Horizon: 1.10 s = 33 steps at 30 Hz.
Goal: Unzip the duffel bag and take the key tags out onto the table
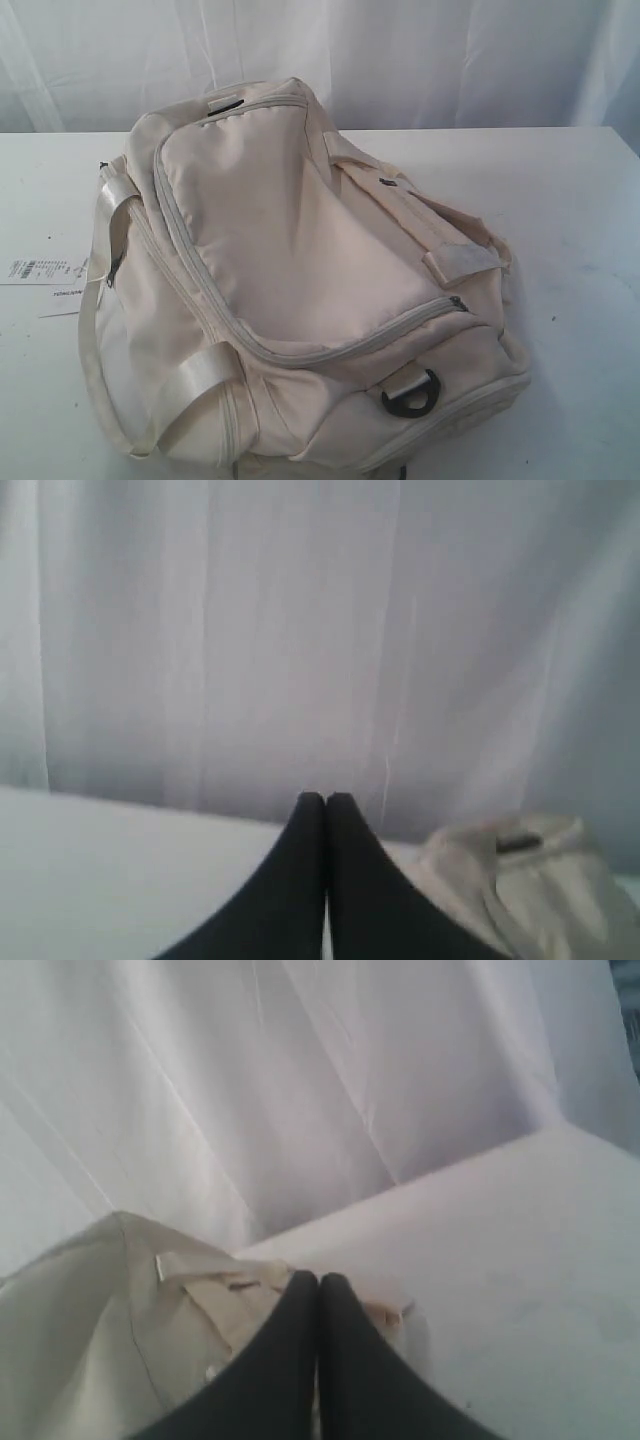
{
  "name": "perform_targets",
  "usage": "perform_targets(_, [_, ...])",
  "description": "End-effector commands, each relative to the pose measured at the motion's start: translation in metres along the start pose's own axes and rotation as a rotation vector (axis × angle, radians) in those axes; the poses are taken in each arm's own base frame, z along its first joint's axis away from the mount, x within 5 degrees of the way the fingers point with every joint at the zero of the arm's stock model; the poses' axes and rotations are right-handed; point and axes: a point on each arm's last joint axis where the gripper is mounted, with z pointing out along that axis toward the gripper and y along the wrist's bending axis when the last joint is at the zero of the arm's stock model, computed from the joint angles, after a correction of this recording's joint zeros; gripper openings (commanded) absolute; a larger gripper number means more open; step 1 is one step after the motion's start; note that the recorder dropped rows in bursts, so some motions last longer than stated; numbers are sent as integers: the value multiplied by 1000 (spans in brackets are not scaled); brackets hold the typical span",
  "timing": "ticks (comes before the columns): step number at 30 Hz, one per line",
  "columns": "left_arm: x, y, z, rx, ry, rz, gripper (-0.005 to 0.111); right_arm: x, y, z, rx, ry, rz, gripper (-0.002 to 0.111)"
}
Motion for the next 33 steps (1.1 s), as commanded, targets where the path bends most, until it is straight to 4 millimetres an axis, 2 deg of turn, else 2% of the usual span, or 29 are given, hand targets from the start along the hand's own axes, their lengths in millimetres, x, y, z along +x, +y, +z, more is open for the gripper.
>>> perform_targets(1, [-15,-12,22,49,375,105,0,-12,8,9,73,156,36,0])
perform_targets(4, [-29,-29,38,209,553,165,0,-29,21,27,90,278,-64,0])
perform_targets(7, [-33,-53,55,520,689,179,0,-41,35,53,79,439,-182,0])
perform_targets(9, [-34,-68,66,734,723,129,0,-44,45,75,55,573,-235,0])
perform_targets(13, [-28,-81,77,967,755,34,0,-42,61,120,-51,831,-337,0])
perform_targets(18, [-24,-85,77,1034,790,45,0,-46,80,181,-179,1014,-400,0])
perform_targets(23, [-19,-94,68,1123,822,106,0,-44,71,233,-195,1179,-340,0])
perform_targets(25, [-18,-97,66,1139,840,128,0,-39,65,246,-272,1261,-255,0])
perform_targets(28, [-17,-101,64,1163,838,137,0,-32,55,255,-402,1332,-96,0])
perform_targets(33, [-17,-104,61,1187,838,143,0,-18,39,265,-383,1373,-35,0])
